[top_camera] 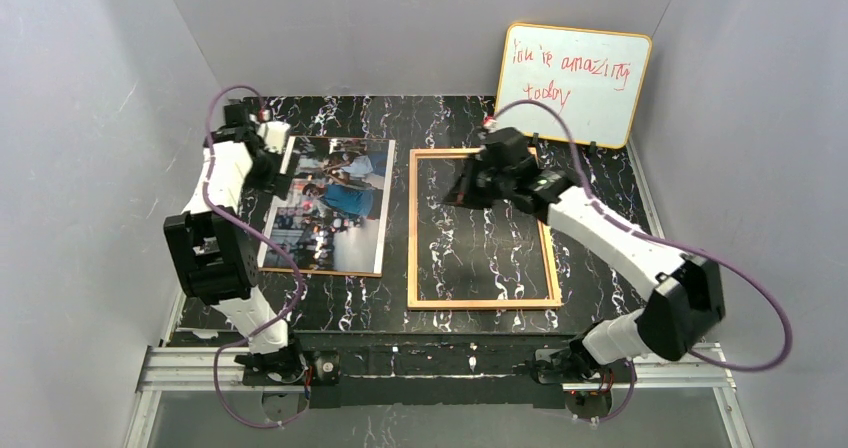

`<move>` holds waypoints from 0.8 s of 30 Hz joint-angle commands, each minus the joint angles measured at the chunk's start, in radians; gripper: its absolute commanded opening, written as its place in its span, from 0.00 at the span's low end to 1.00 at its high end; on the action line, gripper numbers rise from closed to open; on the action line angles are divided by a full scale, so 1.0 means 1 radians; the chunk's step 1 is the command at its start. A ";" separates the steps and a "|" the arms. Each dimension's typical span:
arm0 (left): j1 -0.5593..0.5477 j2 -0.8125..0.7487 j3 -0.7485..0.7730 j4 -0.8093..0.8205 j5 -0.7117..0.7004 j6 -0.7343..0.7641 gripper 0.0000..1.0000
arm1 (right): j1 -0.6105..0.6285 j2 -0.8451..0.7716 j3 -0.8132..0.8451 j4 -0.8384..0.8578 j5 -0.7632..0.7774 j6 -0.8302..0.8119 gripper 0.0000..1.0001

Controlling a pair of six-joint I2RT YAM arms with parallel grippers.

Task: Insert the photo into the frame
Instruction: Pick up the photo frame item at the center of the board, then place the photo frame item in the photo frame.

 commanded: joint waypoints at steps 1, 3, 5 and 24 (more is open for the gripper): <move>-0.157 -0.052 -0.051 -0.058 -0.001 -0.043 0.98 | -0.119 -0.105 -0.118 -0.324 -0.041 -0.138 0.01; -0.226 -0.046 -0.058 -0.051 -0.004 -0.063 0.98 | -0.147 -0.134 -0.147 -0.397 -0.022 -0.171 0.01; -0.299 -0.033 -0.055 -0.046 -0.019 -0.084 0.98 | -0.158 -0.148 -0.168 -0.451 0.007 -0.194 0.01; -0.636 0.155 -0.088 0.061 -0.222 -0.138 0.98 | -0.355 -0.118 -0.279 -0.363 -0.016 -0.248 0.84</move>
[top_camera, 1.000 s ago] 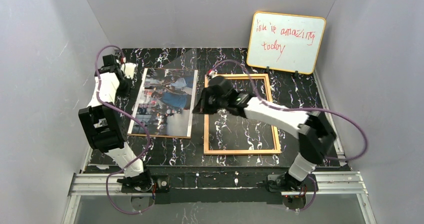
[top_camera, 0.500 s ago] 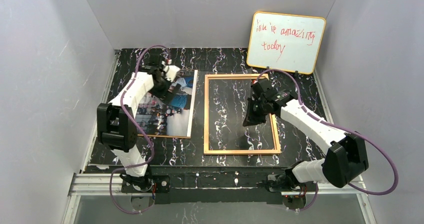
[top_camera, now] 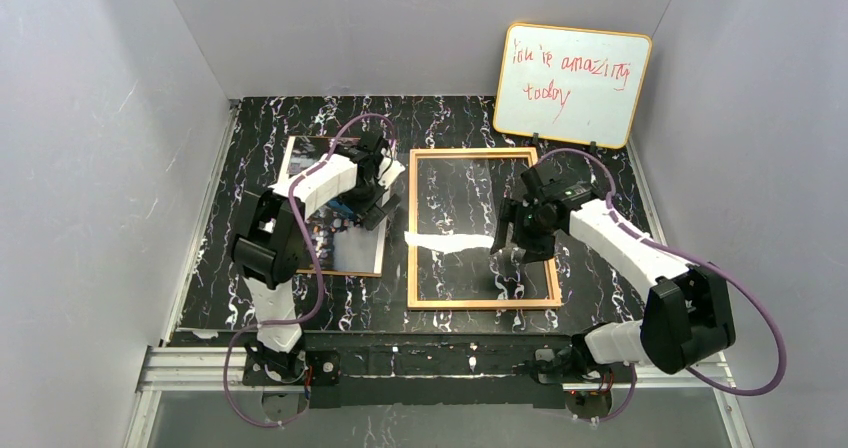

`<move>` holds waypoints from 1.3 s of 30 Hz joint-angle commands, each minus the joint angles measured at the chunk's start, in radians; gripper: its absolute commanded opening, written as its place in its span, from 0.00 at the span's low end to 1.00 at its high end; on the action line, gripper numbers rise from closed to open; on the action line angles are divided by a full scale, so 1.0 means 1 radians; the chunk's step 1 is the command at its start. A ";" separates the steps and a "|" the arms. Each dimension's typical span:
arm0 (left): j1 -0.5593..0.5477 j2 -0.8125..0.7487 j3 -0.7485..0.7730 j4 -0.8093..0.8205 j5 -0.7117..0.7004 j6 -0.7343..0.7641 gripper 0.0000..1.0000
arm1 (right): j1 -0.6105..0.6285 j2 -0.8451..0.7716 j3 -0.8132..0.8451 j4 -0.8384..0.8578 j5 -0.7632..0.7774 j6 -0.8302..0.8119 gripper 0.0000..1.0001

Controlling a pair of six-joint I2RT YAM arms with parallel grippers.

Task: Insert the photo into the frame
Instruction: Place the photo frame item in the photo frame.

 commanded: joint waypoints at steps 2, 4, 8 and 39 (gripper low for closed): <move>-0.016 0.010 -0.024 0.025 -0.084 -0.003 0.98 | -0.135 0.029 -0.002 0.125 -0.065 -0.079 0.86; -0.022 0.015 -0.030 0.035 -0.099 -0.001 0.98 | -0.176 0.065 -0.004 0.195 -0.103 -0.102 0.87; -0.028 0.027 -0.033 0.046 -0.113 -0.005 0.98 | -0.203 0.152 -0.001 0.345 -0.148 -0.138 0.88; -0.057 0.096 -0.083 0.105 -0.140 -0.004 0.98 | -0.302 0.427 -0.086 0.909 -0.701 0.069 0.80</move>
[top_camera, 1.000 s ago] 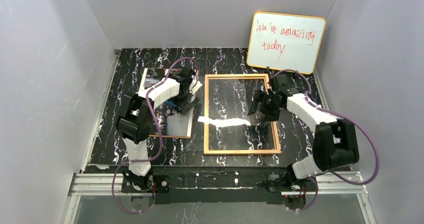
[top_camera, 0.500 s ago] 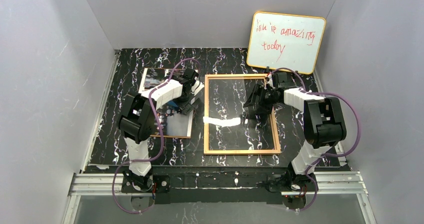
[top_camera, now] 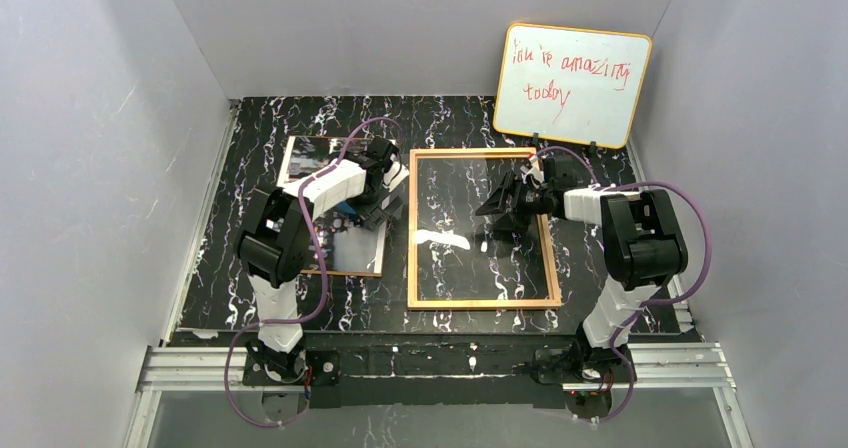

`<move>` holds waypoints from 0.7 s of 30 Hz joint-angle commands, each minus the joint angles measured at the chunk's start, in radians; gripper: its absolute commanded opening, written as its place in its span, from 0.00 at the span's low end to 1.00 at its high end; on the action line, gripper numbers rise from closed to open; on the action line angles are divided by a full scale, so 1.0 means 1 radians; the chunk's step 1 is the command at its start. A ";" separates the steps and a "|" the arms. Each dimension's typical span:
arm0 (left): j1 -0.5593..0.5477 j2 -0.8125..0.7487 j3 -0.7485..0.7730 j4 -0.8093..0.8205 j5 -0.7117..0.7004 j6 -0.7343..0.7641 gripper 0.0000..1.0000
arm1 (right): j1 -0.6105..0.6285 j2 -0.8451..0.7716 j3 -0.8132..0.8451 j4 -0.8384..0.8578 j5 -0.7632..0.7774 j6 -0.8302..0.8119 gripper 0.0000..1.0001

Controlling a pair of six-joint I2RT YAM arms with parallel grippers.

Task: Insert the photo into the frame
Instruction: Place the photo frame item in the photo frame.

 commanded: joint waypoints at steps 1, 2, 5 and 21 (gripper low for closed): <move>-0.004 0.057 -0.050 0.014 0.007 -0.005 0.98 | 0.000 -0.043 -0.018 0.105 -0.112 0.083 0.79; -0.004 0.058 -0.050 0.017 0.007 -0.004 0.98 | -0.001 -0.066 -0.026 0.117 -0.122 0.099 0.79; -0.004 0.064 -0.053 0.021 0.007 -0.005 0.98 | -0.001 -0.124 -0.074 0.205 -0.169 0.176 0.78; -0.005 0.062 -0.072 0.048 -0.009 -0.024 0.98 | -0.006 -0.138 0.071 -0.069 0.169 -0.066 0.88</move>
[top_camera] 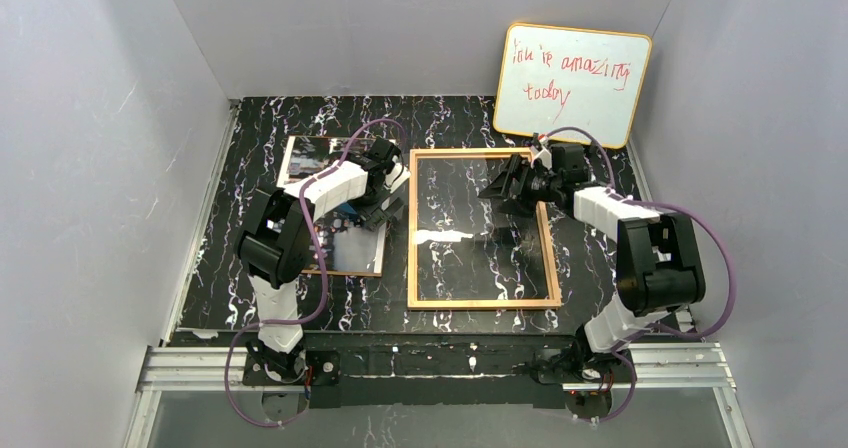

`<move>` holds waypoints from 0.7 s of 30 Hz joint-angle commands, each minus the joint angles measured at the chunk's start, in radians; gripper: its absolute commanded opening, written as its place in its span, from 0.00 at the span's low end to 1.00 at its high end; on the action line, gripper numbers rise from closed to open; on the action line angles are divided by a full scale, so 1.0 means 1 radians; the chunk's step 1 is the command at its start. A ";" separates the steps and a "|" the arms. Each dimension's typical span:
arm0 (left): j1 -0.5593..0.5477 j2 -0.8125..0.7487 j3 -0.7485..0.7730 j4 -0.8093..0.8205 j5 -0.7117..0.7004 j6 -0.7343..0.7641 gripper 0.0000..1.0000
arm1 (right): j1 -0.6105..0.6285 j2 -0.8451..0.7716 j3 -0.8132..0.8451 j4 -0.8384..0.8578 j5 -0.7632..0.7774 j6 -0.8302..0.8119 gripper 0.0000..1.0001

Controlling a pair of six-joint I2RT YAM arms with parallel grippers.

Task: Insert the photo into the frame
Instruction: Place the photo frame item in the photo frame.

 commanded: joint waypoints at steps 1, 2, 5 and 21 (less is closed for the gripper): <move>0.003 0.054 -0.062 0.034 0.028 -0.042 0.98 | -0.007 0.080 0.105 -0.063 0.136 -0.111 0.89; 0.003 0.046 -0.063 0.031 0.041 -0.043 0.98 | -0.007 0.103 0.121 -0.054 0.144 -0.112 0.89; 0.004 0.018 -0.046 0.011 0.056 -0.038 0.98 | -0.007 0.183 0.182 -0.048 0.170 -0.127 0.90; 0.005 0.097 -0.086 0.036 0.051 0.013 0.97 | -0.007 0.457 0.373 0.090 0.077 -0.105 0.87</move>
